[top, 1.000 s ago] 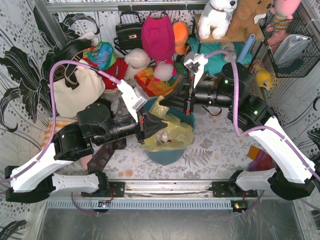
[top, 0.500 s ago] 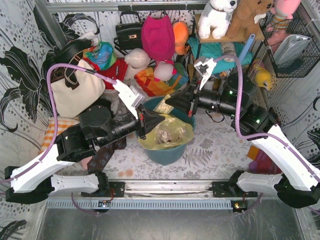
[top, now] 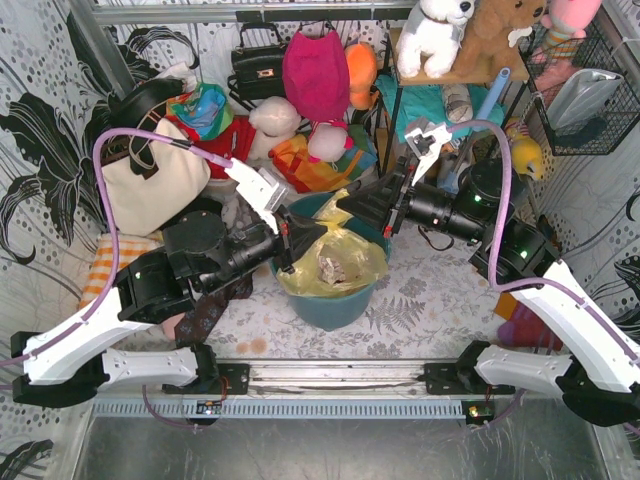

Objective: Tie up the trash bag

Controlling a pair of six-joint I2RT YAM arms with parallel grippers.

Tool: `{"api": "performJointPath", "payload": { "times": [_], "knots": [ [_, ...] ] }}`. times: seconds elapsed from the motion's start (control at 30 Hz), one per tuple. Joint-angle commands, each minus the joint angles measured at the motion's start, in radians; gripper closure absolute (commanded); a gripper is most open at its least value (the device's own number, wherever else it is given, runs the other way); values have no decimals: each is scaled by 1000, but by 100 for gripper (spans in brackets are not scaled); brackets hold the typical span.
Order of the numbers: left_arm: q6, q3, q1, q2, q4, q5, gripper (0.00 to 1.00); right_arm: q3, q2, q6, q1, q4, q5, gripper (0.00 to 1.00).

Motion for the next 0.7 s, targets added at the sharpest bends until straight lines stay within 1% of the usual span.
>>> {"api": "performJointPath", "payload": {
  "times": [0.0,0.13,0.33,0.5,0.67],
  "knots": [
    [-8,-14,-1,-13,39,-45,100,66,13,-56,6,36,-11,100],
    [-16,-34,1,-20,40,-67,100,106,37,-81,6,14,-39,100],
    [-18,-44,1,-27,42,-88,100,121,30,-122,6,-32,-49,100],
    [-18,-47,1,-41,46,-99,100,107,9,-152,5,-67,-31,100],
    [-21,-57,2,-44,49,-109,100,102,0,-162,6,-63,-47,100]
  ]
}}
